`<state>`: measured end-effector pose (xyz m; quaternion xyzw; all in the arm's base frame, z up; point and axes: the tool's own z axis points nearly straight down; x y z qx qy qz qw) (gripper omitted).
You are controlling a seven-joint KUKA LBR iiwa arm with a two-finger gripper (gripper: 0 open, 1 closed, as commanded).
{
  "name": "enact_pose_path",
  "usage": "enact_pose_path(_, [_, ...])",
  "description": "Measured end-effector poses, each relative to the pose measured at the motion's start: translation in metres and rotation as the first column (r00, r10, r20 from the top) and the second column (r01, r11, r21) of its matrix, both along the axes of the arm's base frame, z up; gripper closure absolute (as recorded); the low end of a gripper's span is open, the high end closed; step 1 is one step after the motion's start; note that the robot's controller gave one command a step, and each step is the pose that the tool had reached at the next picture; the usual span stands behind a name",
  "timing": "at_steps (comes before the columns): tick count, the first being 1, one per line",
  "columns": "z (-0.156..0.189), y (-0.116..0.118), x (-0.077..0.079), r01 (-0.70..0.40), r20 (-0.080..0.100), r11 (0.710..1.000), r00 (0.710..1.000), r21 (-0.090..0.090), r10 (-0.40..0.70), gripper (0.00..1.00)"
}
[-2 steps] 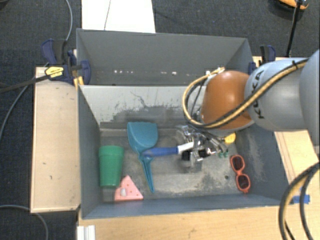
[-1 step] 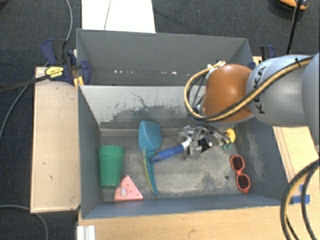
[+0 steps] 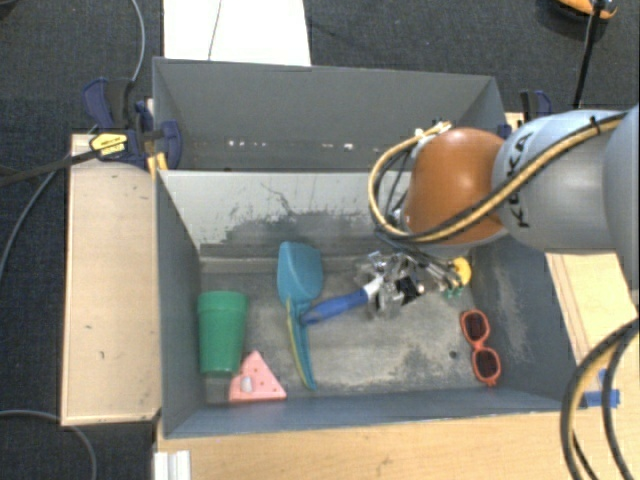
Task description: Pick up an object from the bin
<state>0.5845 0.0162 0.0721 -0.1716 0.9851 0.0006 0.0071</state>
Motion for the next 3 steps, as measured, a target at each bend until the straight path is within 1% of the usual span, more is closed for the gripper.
enact_pose_path(1, [0.003, 0.0, -0.001, 0.001, -0.001, 1.0, 1.0, 0.001, -0.001, 1.0])
enact_pose_path(2, [0.022, 0.0, -0.004, 0.002, -0.011, 1.0, 1.0, 0.0, -0.002, 1.0])
enact_pose_path(3, [0.043, 0.0, -0.002, 0.003, -0.007, 1.0, 1.0, -0.001, -0.003, 1.0])
